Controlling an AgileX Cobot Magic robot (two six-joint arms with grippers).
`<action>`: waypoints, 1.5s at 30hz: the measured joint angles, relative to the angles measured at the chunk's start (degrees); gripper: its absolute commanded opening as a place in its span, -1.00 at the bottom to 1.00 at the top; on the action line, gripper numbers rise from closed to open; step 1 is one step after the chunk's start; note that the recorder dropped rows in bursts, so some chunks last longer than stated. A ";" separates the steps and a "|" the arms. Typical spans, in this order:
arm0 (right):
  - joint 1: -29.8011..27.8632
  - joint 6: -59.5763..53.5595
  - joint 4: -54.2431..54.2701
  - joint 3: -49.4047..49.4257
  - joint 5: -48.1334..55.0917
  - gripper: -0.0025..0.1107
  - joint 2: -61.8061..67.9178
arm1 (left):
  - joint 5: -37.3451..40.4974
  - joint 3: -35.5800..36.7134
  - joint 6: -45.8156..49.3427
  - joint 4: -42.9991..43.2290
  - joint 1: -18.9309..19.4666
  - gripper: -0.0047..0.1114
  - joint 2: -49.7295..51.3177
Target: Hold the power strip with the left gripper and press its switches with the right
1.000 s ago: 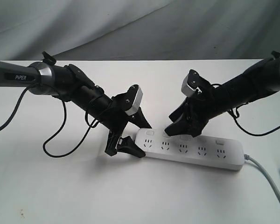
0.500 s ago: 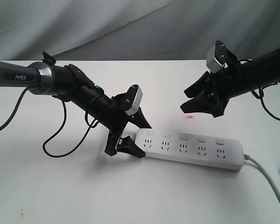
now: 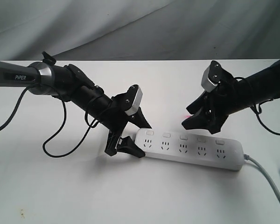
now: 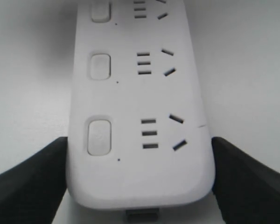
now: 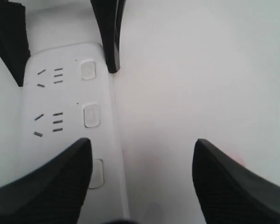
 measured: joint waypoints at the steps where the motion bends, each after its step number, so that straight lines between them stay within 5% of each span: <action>1: 0.39 0.00 0.00 0.41 -0.76 0.06 0.09 | 0.00 0.00 0.00 0.00 0.00 -0.37 0.00; 45: 1.86 3.36 -1.14 1.23 -4.82 0.06 2.73 | 0.00 0.00 0.00 0.00 0.00 -0.37 0.00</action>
